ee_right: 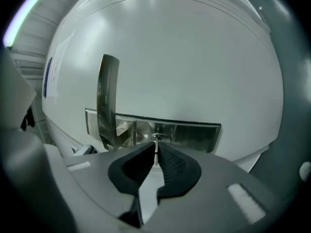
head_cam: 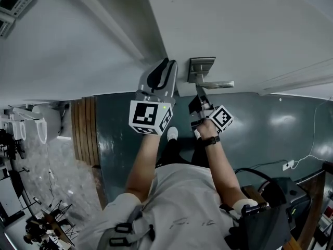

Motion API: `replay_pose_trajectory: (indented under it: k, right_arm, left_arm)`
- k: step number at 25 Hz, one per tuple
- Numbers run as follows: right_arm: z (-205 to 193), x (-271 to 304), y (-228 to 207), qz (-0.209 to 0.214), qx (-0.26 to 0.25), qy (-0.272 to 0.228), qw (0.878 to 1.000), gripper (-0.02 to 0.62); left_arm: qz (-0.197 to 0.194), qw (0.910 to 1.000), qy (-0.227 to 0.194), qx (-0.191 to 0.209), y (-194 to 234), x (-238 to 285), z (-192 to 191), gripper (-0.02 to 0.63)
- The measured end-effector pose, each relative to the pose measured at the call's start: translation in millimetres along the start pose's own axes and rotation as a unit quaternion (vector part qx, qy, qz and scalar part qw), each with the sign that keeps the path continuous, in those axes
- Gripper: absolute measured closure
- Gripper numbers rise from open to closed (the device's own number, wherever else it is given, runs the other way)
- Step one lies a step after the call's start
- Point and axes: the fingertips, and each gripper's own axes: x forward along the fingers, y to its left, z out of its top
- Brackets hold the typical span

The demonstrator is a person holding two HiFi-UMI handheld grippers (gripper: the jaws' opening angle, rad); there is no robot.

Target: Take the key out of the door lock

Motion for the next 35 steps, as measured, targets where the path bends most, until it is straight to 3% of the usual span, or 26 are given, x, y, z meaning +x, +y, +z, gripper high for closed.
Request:
replay_pose_trajectory:
  k: [4,13,15,17,19,22,25,29,35]
  right_arm:
    - [1.1,2.2,-0.3,0.033,0.036,-0.011,0.999,0.568]
    - [-8.3,-27.7,5.4,0.03,0.032,0.005,0.999,0.571]
    - [-14.6,-54.1,6.6,0.03,0.004,0.006,1.0,0.571]
    - [-19.0,-75.3,11.4,0.017,-0.08,0.021,0.996,0.571]
    - [-19.0,-90.3,22.4,-0.004,-0.171,0.035,0.985,0.571]
    - [-6.3,-110.7,46.8,-0.03,-0.265,0.023,0.964,0.571]
    - [5.7,-122.0,81.9,-0.033,-0.365,0.017,0.93,0.571]
    - [12.2,-132.4,132.5,0.002,-0.441,0.009,0.897,0.571]
    - [28.0,-172.1,184.4,0.018,-0.553,0.0,0.833,0.571]
  left_arm:
    - [0.001,1.0,0.001,0.004,2.7,2.3,3.8,0.531]
    - [-0.017,0.9999,-0.002,0.0,0.0,1.6,1.1,0.529]
    - [-0.026,0.9997,-0.005,0.001,-0.9,0.5,0.5,0.529]
    - [-0.035,0.9993,-0.011,0.001,1.4,1.9,-0.8,0.529]
    - [-0.044,0.9989,-0.013,0.004,5.2,2.9,-2.2,0.543]
    - [-0.054,0.9984,-0.01,0.013,5.5,-4.6,-5.6,0.555]
    - [-0.055,0.9982,-0.003,0.024,-6.4,-21.2,-11.8,0.557]
    - [-0.047,0.9983,0.006,0.034,-38.9,-49.5,-21.6,0.575]
    - [-0.009,0.9996,0.01,0.026,-107.4,-97.0,-32.3,0.604]
